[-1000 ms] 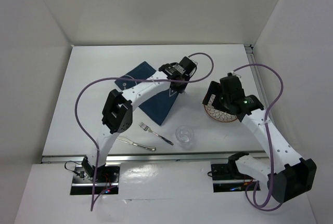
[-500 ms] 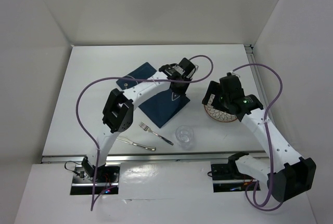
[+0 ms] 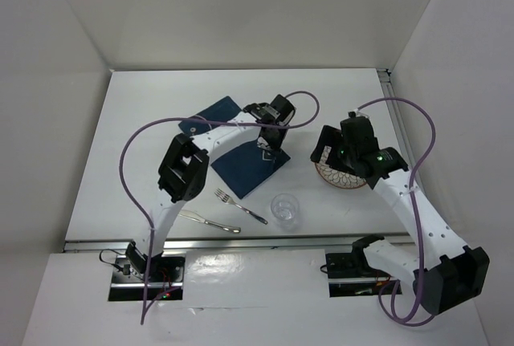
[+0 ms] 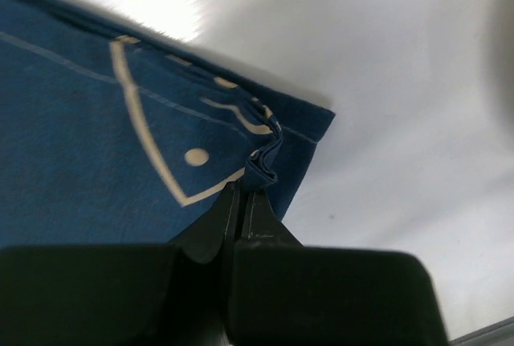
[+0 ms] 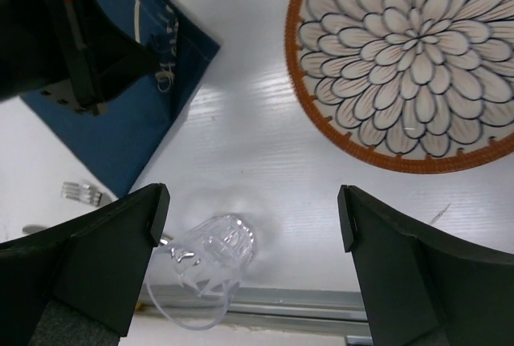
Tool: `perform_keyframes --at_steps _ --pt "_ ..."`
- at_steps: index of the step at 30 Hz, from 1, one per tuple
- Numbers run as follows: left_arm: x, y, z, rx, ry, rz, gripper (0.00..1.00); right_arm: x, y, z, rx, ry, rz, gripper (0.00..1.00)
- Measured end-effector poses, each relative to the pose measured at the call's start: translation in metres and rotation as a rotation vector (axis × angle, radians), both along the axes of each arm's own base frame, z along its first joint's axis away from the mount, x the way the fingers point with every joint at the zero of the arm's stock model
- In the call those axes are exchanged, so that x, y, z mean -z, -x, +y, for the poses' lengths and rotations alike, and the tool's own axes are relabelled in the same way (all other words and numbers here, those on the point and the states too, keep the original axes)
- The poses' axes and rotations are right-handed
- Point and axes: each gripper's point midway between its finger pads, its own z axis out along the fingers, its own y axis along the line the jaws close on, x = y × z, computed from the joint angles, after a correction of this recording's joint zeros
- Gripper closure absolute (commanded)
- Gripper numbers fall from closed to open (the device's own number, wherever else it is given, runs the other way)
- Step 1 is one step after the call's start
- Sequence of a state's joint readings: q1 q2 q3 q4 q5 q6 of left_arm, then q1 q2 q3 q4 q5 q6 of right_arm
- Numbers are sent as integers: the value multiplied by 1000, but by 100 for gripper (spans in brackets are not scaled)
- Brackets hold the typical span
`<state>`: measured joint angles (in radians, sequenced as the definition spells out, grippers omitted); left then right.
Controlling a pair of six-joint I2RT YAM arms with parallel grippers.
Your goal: Set the dinner table for one person
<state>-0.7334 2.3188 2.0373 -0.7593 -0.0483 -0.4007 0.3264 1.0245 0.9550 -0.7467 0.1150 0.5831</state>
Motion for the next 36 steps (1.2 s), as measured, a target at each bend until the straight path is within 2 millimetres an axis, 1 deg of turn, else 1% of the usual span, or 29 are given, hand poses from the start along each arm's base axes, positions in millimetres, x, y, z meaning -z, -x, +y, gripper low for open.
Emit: perform_keyframes --at_steps 2,4,5,6,7,9,10,11,12,13,15,17,18,19,22,24,28,33,34,36 --pt "-12 0 11 -20 -1 -9 100 2 0 7 -38 -16 12 0" --pt "-31 -3 25 -64 18 -22 100 8 -3 16 -80 -34 32 2" --pt "-45 -5 38 -98 31 -34 100 12 -5 23 -109 -50 47 2" --pt "-58 -7 50 -134 45 -43 100 16 -7 28 -130 -63 59 6" --pt "-69 -9 62 -165 60 -56 100 19 -9 33 -153 -76 69 7" --pt "-95 -11 98 -266 112 -83 100 26 -16 45 -194 -110 86 9" --pt "-106 -9 118 -312 133 -93 100 30 -20 51 -211 -125 93 9" --pt "-115 -7 132 -349 155 -103 100 35 -23 56 -225 -134 102 9" --pt "-124 -5 152 -406 179 -118 100 41 -27 62 -239 -141 117 9" --pt "-131 -1 168 -443 191 -132 100 47 -31 66 -247 -144 133 9" --pt "-143 7 190 -506 219 -165 100 62 -40 75 -260 -147 168 10" --pt "-151 19 195 -523 246 -184 100 78 -49 83 -264 -147 211 12" --pt "-152 24 195 -520 256 -188 100 86 -54 87 -266 -146 230 16" --pt "-153 28 196 -521 261 -190 100 95 -59 90 -265 -146 249 18" --pt "-150 31 194 -526 276 -181 100 120 -68 98 -245 -147 311 21" --pt "-146 32 194 -528 277 -173 100 131 -69 100 -226 -155 341 23" --pt "-143 31 197 -536 276 -170 100 139 -69 105 -197 -186 369 25" --pt "-145 30 196 -534 287 -171 100 143 -78 112 -164 -224 357 35" --pt "-144 30 196 -533 288 -170 100 144 -80 113 -161 -228 353 35" --pt "-144 29 198 -537 291 -169 100 150 -83 115 -151 -236 358 41"
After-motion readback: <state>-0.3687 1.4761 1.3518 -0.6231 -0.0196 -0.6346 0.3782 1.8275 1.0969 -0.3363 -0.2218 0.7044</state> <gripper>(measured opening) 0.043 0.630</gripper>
